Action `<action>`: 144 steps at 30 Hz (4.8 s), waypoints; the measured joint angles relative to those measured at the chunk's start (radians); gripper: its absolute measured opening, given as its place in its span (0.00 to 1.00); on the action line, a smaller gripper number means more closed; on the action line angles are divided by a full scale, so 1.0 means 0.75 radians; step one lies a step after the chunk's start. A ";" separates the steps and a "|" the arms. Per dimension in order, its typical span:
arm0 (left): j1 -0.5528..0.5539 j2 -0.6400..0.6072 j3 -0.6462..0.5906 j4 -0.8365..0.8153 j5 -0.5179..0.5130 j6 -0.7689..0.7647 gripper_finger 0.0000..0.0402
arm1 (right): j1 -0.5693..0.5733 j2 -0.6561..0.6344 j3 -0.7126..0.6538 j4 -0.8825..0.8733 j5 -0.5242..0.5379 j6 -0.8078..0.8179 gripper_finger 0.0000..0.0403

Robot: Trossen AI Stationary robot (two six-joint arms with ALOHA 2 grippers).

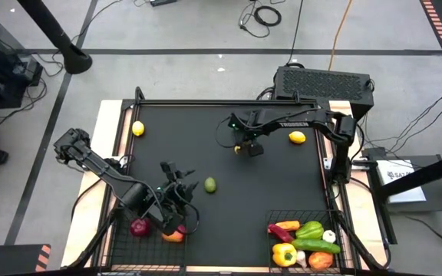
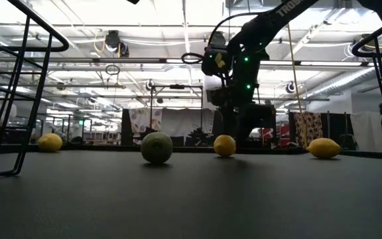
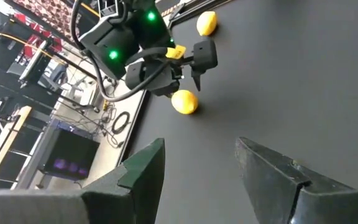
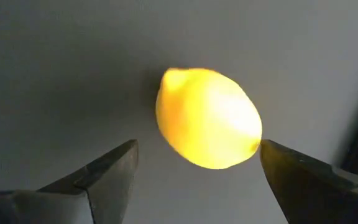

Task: Sort produce into baskets
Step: Put the center yellow lemon into the left wire basket

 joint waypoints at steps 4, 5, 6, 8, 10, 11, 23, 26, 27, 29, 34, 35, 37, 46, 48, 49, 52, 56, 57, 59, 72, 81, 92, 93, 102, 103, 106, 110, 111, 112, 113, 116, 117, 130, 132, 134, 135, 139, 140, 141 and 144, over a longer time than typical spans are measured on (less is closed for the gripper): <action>0.000 0.000 0.000 0.000 0.001 0.000 0.50 | 0.005 0.019 -0.003 0.033 -0.013 -0.076 0.81; 0.000 0.000 0.000 0.000 0.001 0.000 0.50 | 0.007 0.026 -0.003 0.046 -0.010 -0.080 0.81; 0.000 0.000 0.000 -0.001 0.003 0.000 0.50 | 0.012 0.030 -0.005 0.050 -0.012 -0.081 0.81; 0.000 0.000 0.000 -0.001 0.003 0.000 0.50 | 0.024 0.037 -0.005 0.072 -0.023 -0.089 0.81; 0.000 0.000 0.000 -0.005 0.003 0.000 0.50 | 0.031 0.056 -0.002 0.098 -0.022 -0.091 0.81; 0.000 0.000 0.000 -0.006 0.003 0.000 0.50 | 0.035 0.072 -0.003 0.099 -0.022 -0.091 0.81; 0.000 0.000 -0.001 -0.017 0.003 -0.003 0.50 | 0.057 0.104 -0.004 0.077 0.027 0.058 0.65; 0.000 0.000 -0.001 -0.017 0.004 -0.007 0.50 | 0.072 0.100 -0.004 0.060 0.050 0.094 0.63; 0.000 0.000 -0.001 -0.019 0.003 -0.020 0.50 | 0.080 0.095 -0.004 0.041 0.048 0.108 0.63; 0.003 0.000 -0.001 -0.019 0.004 -0.039 0.50 | 0.102 0.080 -0.006 0.026 0.045 0.150 0.64; 0.017 0.000 -0.001 -0.017 0.004 -0.084 0.50 | 0.178 0.000 -0.005 -0.025 -0.018 0.292 0.65; 0.020 0.000 -0.001 -0.017 0.004 -0.107 0.50 | 0.195 -0.028 -0.005 -0.038 -0.051 0.328 0.65; 0.027 0.000 -0.001 -0.018 0.004 -0.156 0.50 | 0.224 -0.088 -0.005 -0.056 -0.128 0.415 0.64; 0.005 0.000 -0.001 0.037 0.003 -0.213 0.51 | 0.315 -0.345 -0.043 0.101 -0.818 0.680 0.65; -0.004 0.000 -0.001 0.125 0.003 -0.194 0.51 | 0.346 -0.390 -0.104 0.266 -0.883 0.721 0.65; -0.010 0.002 -0.001 0.173 0.007 -0.153 0.52 | 0.364 -0.410 -0.139 0.377 -0.900 0.741 0.65; -0.028 0.032 -0.001 0.313 0.027 -0.012 0.54 | 0.414 -0.450 -0.255 0.691 -0.903 0.809 0.65; -0.056 0.082 -0.001 0.431 0.018 0.081 0.59 | 0.461 -0.450 -0.357 1.012 -0.903 0.930 0.65; -0.063 0.092 -0.001 0.445 -0.002 0.088 0.61 | 0.471 -0.450 -0.371 1.061 -0.902 0.942 0.65; -0.073 0.120 -0.001 0.484 -0.052 0.091 0.66 | 0.489 -0.450 -0.401 1.145 -0.896 0.952 0.65; -0.113 0.234 -0.001 0.849 -0.260 0.610 0.75 | 0.528 -0.450 -0.425 1.319 -0.894 0.978 0.65; -0.045 0.225 0.012 0.880 0.111 0.732 0.75 | 0.539 -0.450 -0.424 1.039 -0.714 0.968 0.65; 0.095 0.240 0.012 0.879 0.552 1.148 0.75 | 0.613 -0.450 -0.424 0.925 -0.715 0.962 0.65; 0.101 0.240 0.012 0.881 0.595 1.181 0.75 | 0.618 -0.450 -0.424 0.922 -0.715 0.961 0.65; 0.175 0.258 0.014 0.884 0.712 1.365 0.75 | 0.628 -0.403 -0.422 0.942 -0.713 0.950 0.65; 0.182 0.264 0.014 0.883 0.732 1.381 0.75 | 0.628 -0.395 -0.422 0.934 -0.710 0.942 0.65; 0.215 0.283 0.014 0.853 0.774 1.417 0.75 | 0.628 -0.365 -0.422 0.970 -0.712 0.937 0.65; 0.243 0.288 0.013 0.825 0.808 1.444 0.75 | 0.628 -0.357 -0.422 0.968 -0.714 0.932 0.65; 0.248 0.289 0.013 0.807 0.813 1.452 0.75 | 0.628 -0.355 -0.422 0.975 -0.715 0.932 0.65; 0.255 0.290 0.013 0.791 0.821 1.468 0.75 | 0.628 -0.353 -0.422 0.974 -0.715 0.932 0.65; 0.263 0.290 0.013 0.782 0.836 1.478 0.75 | 0.628 -0.350 -0.422 0.973 -0.716 0.932 0.65; 0.287 0.294 0.013 0.783 0.905 1.503 0.75 | 0.628 -0.350 -0.422 0.985 -0.716 0.929 0.65; 0.293 0.302 0.013 0.785 0.911 1.513 0.75 | 0.628 -0.351 -0.422 0.987 -0.716 0.929 0.65; 0.320 0.354 0.014 0.754 0.861 1.651 0.75 | 0.627 -0.350 -0.425 0.965 -0.716 0.931 0.65; 0.320 0.354 0.014 0.754 0.860 1.652 0.73 | 0.627 -0.350 -0.425 0.967 -0.716 0.930 0.65; 0.321 0.354 0.014 0.754 0.858 1.653 0.69 | 0.627 -0.350 -0.425 0.967 -0.715 0.928 0.65; 0.321 0.355 0.014 0.755 0.855 1.653 0.67 | 0.627 -0.350 -0.425 0.967 -0.714 0.928 0.65; 0.321 0.357 0.014 0.758 0.841 1.652 0.60 | 0.627 -0.350 -0.425 0.966 -0.711 0.928 0.65; 0.321 0.357 0.014 0.762 0.841 1.652 0.59 | 0.627 -0.350 -0.425 0.966 -0.711 0.928 0.65; 0.321 0.357 0.014 0.767 0.841 1.651 0.59 | 0.627 -0.350 -0.425 0.966 -0.714 0.928 0.65; 0.321 0.357 0.013 0.779 0.842 1.650 0.59 | 0.628 -0.350 -0.425 0.960 -0.716 0.928 0.65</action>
